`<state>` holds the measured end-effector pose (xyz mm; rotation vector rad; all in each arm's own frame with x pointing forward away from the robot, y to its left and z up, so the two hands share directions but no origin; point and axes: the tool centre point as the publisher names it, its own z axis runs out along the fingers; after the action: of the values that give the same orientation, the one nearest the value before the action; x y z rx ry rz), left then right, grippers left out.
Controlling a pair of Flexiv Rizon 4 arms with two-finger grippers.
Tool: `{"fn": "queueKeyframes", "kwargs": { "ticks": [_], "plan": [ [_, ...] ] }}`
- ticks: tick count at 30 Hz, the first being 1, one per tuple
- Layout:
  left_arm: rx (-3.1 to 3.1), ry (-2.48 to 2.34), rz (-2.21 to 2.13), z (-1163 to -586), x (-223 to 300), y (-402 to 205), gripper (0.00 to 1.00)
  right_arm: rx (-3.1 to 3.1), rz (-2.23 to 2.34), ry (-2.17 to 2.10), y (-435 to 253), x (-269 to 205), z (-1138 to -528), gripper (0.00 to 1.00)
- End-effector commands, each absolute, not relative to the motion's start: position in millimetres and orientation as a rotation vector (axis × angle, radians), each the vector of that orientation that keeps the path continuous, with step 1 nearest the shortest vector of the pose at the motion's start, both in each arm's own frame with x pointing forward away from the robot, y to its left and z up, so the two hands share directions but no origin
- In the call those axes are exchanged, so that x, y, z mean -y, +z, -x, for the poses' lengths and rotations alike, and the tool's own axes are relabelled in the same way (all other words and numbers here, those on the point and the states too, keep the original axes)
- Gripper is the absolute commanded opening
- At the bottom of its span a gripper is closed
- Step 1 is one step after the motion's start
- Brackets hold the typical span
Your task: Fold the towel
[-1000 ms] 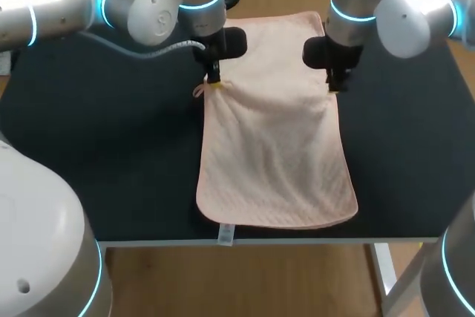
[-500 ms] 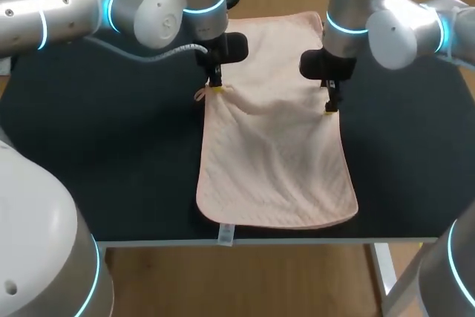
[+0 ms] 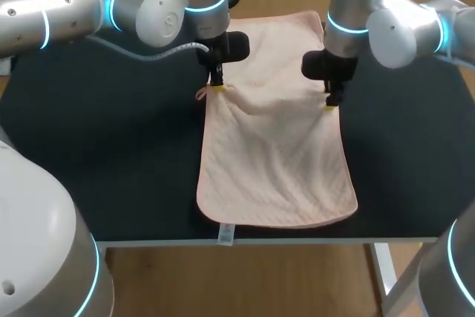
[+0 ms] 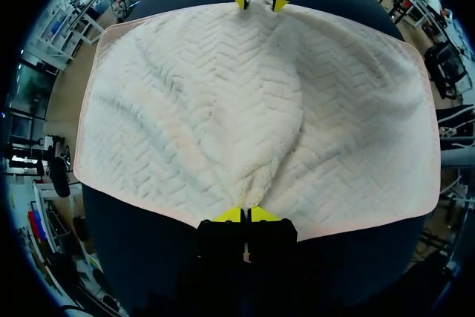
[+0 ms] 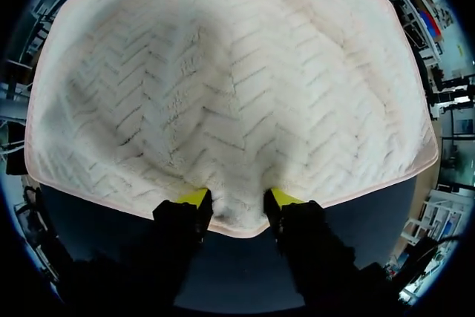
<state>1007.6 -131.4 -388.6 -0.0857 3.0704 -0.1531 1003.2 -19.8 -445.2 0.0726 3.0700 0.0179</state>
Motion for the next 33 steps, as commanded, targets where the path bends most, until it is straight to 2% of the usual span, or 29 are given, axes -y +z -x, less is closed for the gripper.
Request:
{"fn": "queueKeyframes", "kwargs": {
  "ticks": [1,14,23,33],
  "plan": [
    [-3.077,-0.15,0.084,-1010,133,-390,0.0,-3.074,-0.073,0.009,-446,23,-1002,0.0],
    [-3.059,-0.156,0.148,-1007,127,-355,0.0,-3.01,-0.006,0.015,-383,28,-995,0.0],
    [-2.966,-0.194,0.253,-1013,115,-289,0.0,-2.89,0.009,-0.029,-301,48,-1011,0.0],
    [-2.831,-0.177,0.327,-1043,109,-200,0.0,-2.695,0.123,-0.004,-199,24,-1045,0.0]
  ]
}}
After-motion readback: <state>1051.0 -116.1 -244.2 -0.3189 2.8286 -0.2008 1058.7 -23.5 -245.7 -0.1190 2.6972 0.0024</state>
